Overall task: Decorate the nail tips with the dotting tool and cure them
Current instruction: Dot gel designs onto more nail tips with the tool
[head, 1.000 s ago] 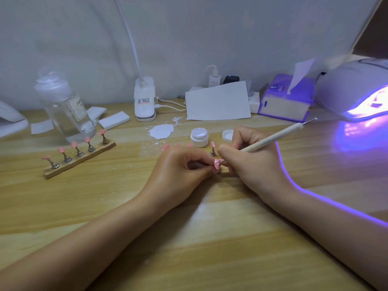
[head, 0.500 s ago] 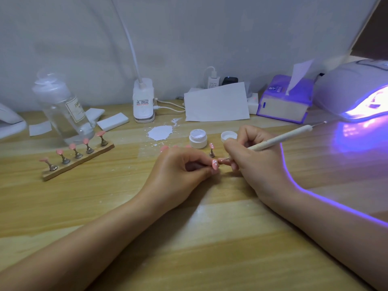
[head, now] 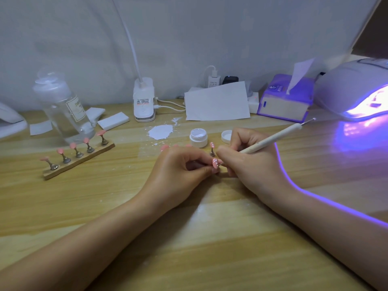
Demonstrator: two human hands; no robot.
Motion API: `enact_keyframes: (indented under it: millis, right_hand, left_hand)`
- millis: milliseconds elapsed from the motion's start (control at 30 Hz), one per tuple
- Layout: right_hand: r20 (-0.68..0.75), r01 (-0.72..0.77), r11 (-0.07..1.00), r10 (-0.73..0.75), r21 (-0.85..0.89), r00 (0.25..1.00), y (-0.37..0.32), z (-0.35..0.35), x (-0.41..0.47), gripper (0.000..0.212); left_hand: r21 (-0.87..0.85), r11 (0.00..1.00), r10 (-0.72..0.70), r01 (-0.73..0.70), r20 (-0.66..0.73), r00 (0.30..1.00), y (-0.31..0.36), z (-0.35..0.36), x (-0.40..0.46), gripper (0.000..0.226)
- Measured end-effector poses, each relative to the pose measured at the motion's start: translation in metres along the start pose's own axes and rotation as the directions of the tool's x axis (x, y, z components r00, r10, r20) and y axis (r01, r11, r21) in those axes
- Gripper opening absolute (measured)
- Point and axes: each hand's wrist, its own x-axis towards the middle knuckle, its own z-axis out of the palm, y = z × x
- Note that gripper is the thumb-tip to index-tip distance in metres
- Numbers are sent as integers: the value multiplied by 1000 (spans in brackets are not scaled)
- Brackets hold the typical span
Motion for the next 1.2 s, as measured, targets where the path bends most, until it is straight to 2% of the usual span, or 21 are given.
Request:
enact_keyframes:
  millis: [200, 1200]
  right_hand:
    - [4, -2, 1000, 2, -3, 1000, 0, 0, 0, 42]
    - [-8, -12, 1000, 12, 5, 1000, 1, 0, 0, 41]
  left_hand:
    - [-6, 1000, -19, 19, -3, 1000, -1, 0, 0, 18]
    - [-1, 1000, -24, 24, -10, 1000, 0, 0, 0, 21]
